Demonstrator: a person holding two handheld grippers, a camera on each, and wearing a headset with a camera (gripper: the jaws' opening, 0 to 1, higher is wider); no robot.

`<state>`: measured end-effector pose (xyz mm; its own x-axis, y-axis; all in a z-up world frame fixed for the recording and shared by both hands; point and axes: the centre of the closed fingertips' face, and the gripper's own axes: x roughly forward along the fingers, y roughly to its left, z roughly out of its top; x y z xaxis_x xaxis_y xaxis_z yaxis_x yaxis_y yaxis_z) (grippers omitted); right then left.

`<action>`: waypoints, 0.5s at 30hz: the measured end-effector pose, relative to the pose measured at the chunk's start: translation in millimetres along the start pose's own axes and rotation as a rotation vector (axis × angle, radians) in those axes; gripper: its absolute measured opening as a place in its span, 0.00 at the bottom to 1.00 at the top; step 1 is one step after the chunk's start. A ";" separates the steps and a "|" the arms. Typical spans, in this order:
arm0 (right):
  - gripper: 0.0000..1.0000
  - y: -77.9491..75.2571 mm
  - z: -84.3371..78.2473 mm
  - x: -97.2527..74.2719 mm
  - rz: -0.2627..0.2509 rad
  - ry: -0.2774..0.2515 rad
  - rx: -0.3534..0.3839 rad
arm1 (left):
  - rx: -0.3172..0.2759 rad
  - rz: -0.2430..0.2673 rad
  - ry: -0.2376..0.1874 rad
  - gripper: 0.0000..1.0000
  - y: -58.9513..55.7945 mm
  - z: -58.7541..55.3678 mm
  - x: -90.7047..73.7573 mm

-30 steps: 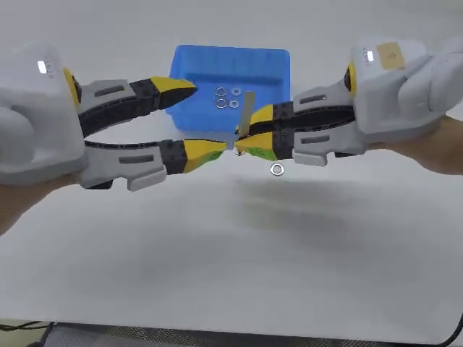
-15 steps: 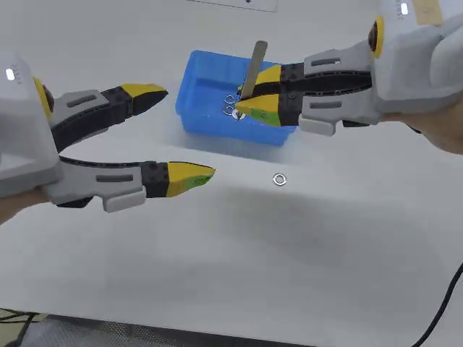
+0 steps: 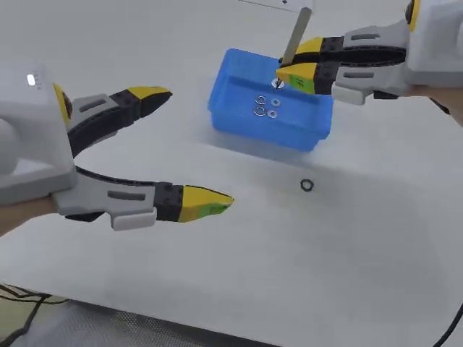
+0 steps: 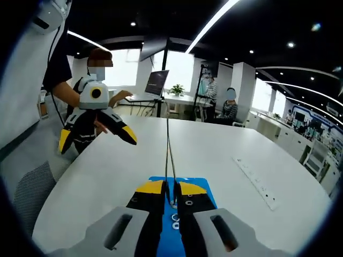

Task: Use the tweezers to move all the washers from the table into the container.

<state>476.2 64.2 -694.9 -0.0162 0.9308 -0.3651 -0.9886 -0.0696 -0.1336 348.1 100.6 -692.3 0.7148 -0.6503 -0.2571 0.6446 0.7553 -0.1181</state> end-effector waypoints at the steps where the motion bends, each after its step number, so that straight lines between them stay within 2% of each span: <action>1: 0.09 -2.4 -4.6 2.1 -0.003 0.008 0.005 | -0.004 0.002 0.001 0.99 0.2 -1.0 -0.4; 6: 0.09 -5.5 -25.2 14.4 0.006 0.042 0.028 | -0.029 0.006 0.014 0.99 0.9 -8.6 0.5; 12: 0.09 -4.1 -46.1 26.0 0.017 0.085 0.037 | -0.046 0.014 -0.002 0.99 2.7 -5.6 2.3; 15: 0.09 -7.8 -52.7 28.6 0.003 0.092 0.056 | -0.046 0.016 0.003 0.99 3.2 -7.0 0.3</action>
<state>491.4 72.5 -752.9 -0.0078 0.8936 -0.4487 -0.9955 -0.0496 -0.0814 348.5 103.4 -699.5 0.7244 -0.6375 -0.2624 0.6195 0.7689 -0.1582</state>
